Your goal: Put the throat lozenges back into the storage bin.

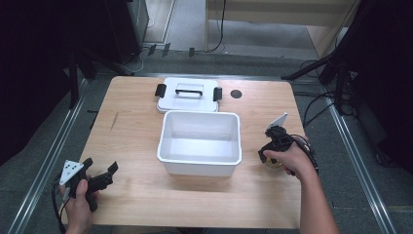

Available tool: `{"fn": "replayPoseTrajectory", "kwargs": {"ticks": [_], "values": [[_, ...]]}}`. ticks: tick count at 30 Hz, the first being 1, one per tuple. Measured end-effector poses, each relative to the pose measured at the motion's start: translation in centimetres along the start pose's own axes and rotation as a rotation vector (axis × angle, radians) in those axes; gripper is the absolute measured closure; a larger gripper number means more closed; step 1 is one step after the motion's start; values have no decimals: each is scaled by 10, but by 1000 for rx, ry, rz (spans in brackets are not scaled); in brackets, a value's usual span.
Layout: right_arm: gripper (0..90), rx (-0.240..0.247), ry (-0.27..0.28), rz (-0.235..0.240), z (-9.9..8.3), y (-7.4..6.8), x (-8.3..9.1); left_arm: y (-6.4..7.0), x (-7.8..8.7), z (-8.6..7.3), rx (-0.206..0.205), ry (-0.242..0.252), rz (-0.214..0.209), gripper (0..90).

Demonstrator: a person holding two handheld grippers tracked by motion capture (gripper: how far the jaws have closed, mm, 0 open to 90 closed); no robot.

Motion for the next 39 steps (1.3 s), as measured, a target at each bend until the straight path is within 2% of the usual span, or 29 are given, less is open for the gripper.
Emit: {"fn": "replayPoseTrajectory", "kwargs": {"ticks": [3,6,12,22,27,32,39], "values": [[201,-8,-4,5,-2,2,-3,0,0,0,-1,0,0,5],[205,12,3,16,-3,3,-2,0,0,0,-1,0,1,4],[206,23,24,33,-5,5,6,0,0,0,-1,-2,0,4],[206,61,61,47,-5,2,30,0,0,0,0,1,4,4],[206,91,79,52,-6,-3,45,0,0,0,0,1,2,4],[206,93,89,59,-5,-7,59,0,0,0,-1,1,3,5],[206,124,110,54,-3,-16,85,0,0,0,-1,1,3,4]]}}
Point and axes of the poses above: each handheld gripper's, and its own axes: x roughly backward along the jaws, z roughly out of its top, y roughly to its right, the point moved 4 cm from there along -x, roughly forward along the jaws, and after that the axes turned 7 degrees about -x, right-handed, at the moved point
